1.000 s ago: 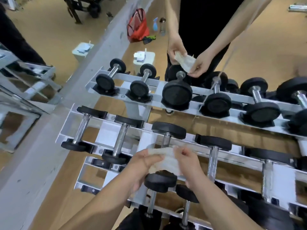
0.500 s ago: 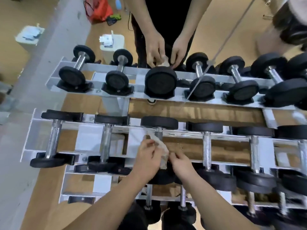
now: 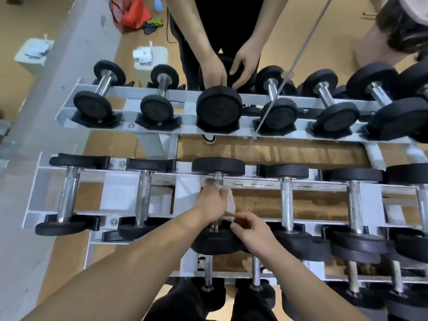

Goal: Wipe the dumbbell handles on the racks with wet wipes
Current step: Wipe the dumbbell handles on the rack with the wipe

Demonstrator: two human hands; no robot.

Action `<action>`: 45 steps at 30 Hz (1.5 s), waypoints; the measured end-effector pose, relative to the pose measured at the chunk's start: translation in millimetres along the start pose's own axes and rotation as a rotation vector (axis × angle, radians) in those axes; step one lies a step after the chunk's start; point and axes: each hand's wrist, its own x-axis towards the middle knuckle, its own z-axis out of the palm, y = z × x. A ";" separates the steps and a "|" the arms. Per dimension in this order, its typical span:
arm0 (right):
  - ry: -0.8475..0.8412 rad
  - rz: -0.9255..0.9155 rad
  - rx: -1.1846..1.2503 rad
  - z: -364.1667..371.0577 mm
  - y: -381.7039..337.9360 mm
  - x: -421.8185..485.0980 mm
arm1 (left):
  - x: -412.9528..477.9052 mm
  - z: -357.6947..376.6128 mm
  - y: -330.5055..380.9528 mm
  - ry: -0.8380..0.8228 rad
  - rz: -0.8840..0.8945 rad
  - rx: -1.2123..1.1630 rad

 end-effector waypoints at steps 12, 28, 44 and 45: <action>0.022 0.088 0.072 0.1 4.0 3.7 | -13.6 3.2 -31.7 -0.218 -0.007 0.145; 0.060 0.073 0.256 11.0 -50.3 31.9 | -16.8 -24.7 -10.5 0.122 0.096 -0.150; 0.152 0.059 0.442 16.5 -65.3 23.7 | -21.3 -47.9 -39.6 0.284 0.315 0.007; 0.209 0.065 0.369 17.5 -60.8 25.9 | -19.3 -45.5 -39.0 0.283 0.281 0.038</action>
